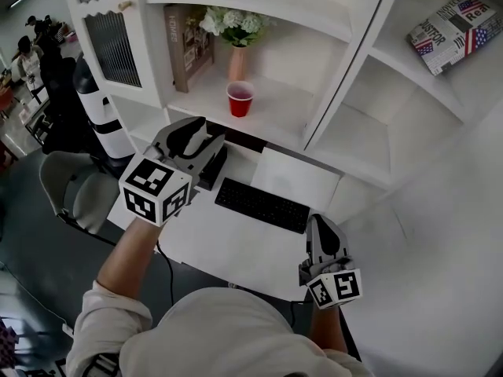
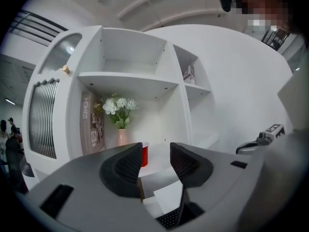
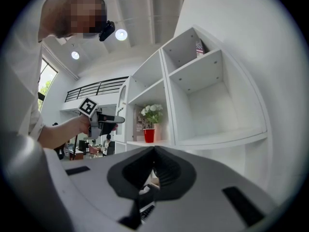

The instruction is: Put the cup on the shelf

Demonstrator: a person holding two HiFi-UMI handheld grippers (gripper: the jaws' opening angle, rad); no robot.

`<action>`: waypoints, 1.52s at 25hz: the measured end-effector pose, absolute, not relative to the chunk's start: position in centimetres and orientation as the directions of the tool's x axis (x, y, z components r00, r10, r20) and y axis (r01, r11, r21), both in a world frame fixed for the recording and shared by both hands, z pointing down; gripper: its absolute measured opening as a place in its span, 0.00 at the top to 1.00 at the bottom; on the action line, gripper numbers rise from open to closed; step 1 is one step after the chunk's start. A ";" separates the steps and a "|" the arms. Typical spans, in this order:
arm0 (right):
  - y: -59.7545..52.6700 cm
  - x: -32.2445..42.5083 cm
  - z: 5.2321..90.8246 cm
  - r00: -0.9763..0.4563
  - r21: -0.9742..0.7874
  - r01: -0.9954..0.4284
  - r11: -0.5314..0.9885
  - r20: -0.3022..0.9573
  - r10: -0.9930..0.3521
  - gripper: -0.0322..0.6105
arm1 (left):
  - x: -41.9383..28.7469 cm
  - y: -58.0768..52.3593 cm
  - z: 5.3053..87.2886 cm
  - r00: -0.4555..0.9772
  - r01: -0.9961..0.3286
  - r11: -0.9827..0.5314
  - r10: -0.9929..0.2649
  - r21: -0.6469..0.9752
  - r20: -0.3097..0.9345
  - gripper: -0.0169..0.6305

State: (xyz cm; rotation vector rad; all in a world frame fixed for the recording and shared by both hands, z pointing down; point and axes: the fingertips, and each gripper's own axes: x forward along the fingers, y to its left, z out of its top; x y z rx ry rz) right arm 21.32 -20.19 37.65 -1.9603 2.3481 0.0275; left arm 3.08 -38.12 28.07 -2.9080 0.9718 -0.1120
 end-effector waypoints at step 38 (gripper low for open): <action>-16.4 15.3 35.7 -0.286 0.031 -0.958 0.285 -0.073 -0.955 0.95 | -7.4 -26.1 37.0 0.742 -0.669 -0.743 -0.669 -0.021 0.048 0.97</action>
